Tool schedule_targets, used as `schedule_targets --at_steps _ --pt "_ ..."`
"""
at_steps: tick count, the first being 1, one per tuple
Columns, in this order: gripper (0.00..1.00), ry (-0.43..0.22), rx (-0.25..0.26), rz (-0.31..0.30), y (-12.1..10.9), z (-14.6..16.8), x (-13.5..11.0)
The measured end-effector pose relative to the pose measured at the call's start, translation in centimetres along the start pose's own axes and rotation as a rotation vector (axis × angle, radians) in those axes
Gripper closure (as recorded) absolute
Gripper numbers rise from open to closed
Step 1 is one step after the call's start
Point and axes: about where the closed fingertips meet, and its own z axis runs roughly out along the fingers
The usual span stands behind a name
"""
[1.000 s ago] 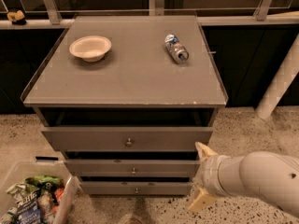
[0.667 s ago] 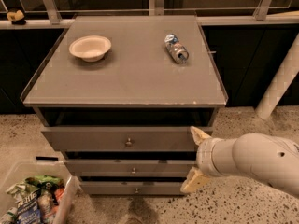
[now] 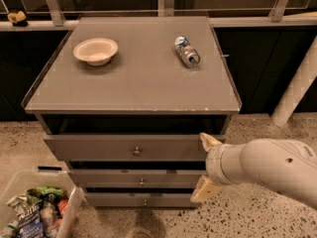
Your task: Open top drawer
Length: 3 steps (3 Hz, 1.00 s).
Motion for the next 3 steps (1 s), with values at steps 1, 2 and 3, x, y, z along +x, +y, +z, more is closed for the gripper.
schedule_targets --at_steps 1,2,3 --pt "0.00 0.144 -0.005 -0.042 -1.33 -0.90 1.95" --pt "0.00 0.197 -0.007 -0.055 -2.23 -0.29 2.63" --pt "0.00 0.195 -0.005 -0.057 -2.27 -0.27 2.54"
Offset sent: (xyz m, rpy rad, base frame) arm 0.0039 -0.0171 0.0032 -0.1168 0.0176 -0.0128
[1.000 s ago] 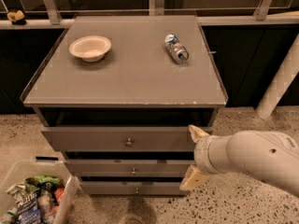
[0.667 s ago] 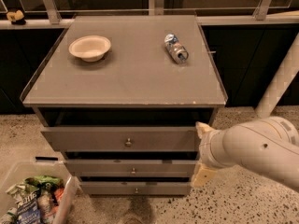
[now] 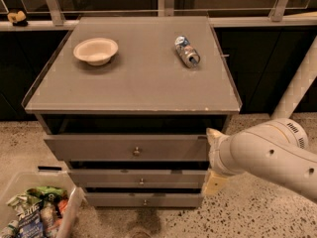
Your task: Open top drawer
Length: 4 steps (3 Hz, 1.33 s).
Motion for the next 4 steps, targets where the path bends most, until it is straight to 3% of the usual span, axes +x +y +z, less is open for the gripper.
schedule_targets --at_steps 1,2,3,4 --pt "0.00 0.005 0.000 -0.061 -2.7 2.1 -3.5" --pt "0.00 0.005 0.000 -0.061 -2.7 2.1 -3.5" --pt "0.00 0.021 0.052 -0.075 -3.0 2.1 -3.5" --pt "0.00 0.013 0.105 -0.105 -2.2 4.1 -3.8"
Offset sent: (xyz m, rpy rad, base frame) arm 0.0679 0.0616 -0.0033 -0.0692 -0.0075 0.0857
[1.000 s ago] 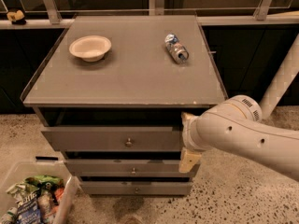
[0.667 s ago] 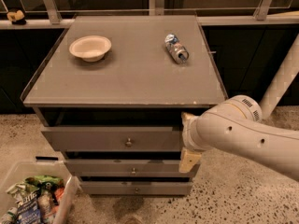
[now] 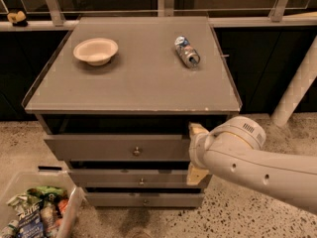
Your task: Open top drawer
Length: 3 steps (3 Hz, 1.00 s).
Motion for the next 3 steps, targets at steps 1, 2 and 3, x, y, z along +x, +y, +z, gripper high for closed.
schedule_targets --at_steps 1,2,3 --pt "0.00 0.000 -0.013 -0.041 0.2 3.2 -0.6" --pt "0.00 0.009 -0.072 -0.090 0.9 6.9 -1.0" --pt "0.00 0.009 -0.076 -0.093 1.0 6.8 -1.1"
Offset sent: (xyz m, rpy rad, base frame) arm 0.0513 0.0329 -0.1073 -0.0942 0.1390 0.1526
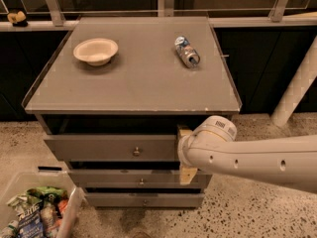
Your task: Open top drawer
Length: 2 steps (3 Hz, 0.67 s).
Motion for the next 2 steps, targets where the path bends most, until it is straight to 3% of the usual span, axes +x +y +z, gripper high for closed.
schedule_targets --at_steps 1,2 --pt "0.08 0.000 0.000 0.000 -0.01 -0.02 -0.01" --pt "0.26 0.000 0.000 0.000 -0.01 -0.02 -0.01"
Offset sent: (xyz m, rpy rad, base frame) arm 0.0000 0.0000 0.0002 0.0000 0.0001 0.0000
